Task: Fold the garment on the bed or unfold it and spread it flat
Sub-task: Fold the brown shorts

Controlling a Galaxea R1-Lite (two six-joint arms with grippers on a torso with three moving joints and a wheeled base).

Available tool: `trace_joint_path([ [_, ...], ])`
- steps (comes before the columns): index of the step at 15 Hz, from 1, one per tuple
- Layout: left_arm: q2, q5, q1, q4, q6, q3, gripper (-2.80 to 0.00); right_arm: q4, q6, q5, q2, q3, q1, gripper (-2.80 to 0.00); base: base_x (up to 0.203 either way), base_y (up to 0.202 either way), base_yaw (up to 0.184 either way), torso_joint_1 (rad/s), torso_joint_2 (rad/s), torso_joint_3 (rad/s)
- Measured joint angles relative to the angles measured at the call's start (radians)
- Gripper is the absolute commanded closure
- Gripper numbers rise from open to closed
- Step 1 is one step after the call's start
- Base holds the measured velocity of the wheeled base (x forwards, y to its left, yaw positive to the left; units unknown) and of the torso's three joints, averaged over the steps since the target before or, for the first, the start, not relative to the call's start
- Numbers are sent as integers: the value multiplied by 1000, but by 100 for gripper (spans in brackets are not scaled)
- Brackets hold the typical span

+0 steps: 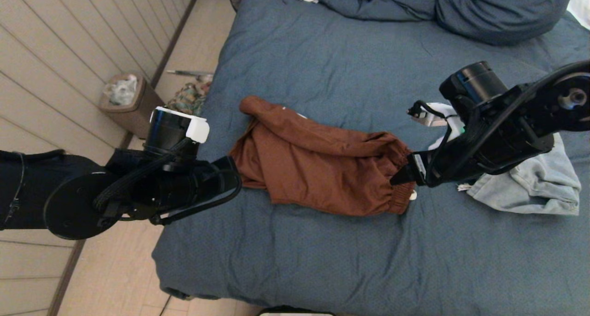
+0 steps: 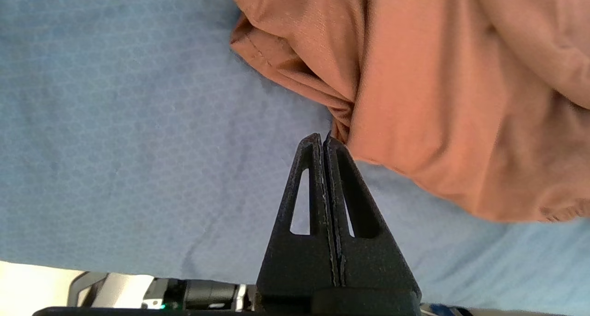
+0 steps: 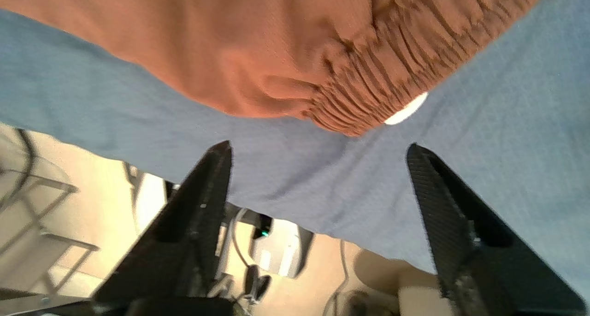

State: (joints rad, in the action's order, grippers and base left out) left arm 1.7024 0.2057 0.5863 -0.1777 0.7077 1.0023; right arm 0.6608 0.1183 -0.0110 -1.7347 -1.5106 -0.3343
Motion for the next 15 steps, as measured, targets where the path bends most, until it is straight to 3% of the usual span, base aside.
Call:
trace_joint_path([
  [5,-4,4,-4,-4,-1,-25,0,-5,7,-177,-69,16,-35,-280,0,0,0,0,0,0],
  [12,64,6,-52,-73,-11,-17,0,-10,26,-191,-102,47,-42,-280,0,0,0,0,0,0],
  [15,131,71,-71,-169,-30,-6,0,-13,33,-210,-104,56,-42,-280,0,0,0,0,0,0],
])
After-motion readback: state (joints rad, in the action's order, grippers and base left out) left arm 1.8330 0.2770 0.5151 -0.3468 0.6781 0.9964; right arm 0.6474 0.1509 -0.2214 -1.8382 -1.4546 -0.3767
